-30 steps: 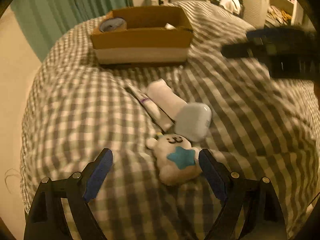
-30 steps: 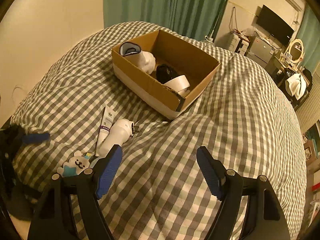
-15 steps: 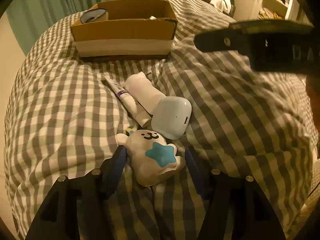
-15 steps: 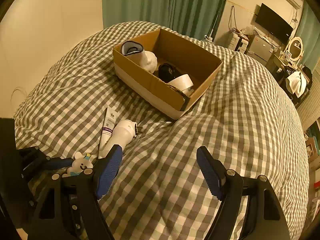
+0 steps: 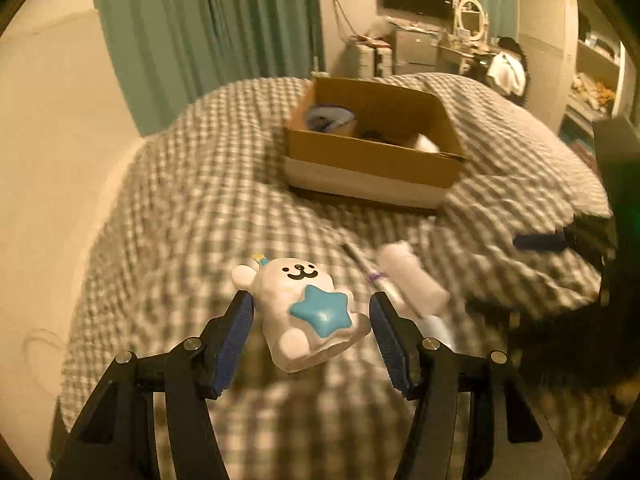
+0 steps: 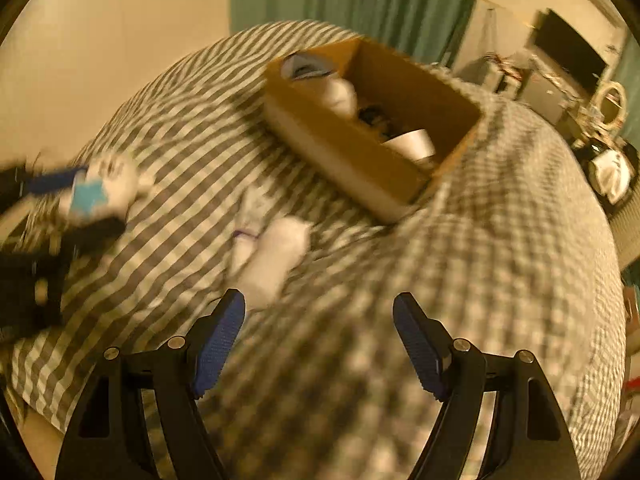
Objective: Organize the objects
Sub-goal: 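Grasp the white plush toy with the left gripper, then grasp the pale blue earbud case with the right gripper while the left holds the toy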
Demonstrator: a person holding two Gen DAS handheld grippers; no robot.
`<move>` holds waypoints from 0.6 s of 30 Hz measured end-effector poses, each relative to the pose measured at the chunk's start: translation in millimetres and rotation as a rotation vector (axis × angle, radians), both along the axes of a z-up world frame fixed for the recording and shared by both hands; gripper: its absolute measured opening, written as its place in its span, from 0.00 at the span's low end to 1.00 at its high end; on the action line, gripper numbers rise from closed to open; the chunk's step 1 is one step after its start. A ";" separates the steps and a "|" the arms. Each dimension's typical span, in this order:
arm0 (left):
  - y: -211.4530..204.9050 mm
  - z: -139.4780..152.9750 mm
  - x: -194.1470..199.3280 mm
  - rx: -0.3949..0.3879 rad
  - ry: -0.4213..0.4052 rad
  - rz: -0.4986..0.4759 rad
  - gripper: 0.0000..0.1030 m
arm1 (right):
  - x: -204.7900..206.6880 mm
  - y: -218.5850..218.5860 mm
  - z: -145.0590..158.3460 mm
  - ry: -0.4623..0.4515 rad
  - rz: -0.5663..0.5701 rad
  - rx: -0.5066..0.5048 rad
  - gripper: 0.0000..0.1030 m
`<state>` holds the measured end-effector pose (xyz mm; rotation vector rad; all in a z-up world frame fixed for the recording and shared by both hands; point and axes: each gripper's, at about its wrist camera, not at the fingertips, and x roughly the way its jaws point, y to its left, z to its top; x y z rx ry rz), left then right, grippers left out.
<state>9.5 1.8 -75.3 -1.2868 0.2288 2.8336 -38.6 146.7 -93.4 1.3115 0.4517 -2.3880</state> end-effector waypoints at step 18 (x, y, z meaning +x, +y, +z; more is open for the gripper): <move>-31.3 -2.9 -4.2 0.006 0.018 0.059 0.60 | 7.5 -63.3 -63.9 -0.124 0.157 0.172 0.67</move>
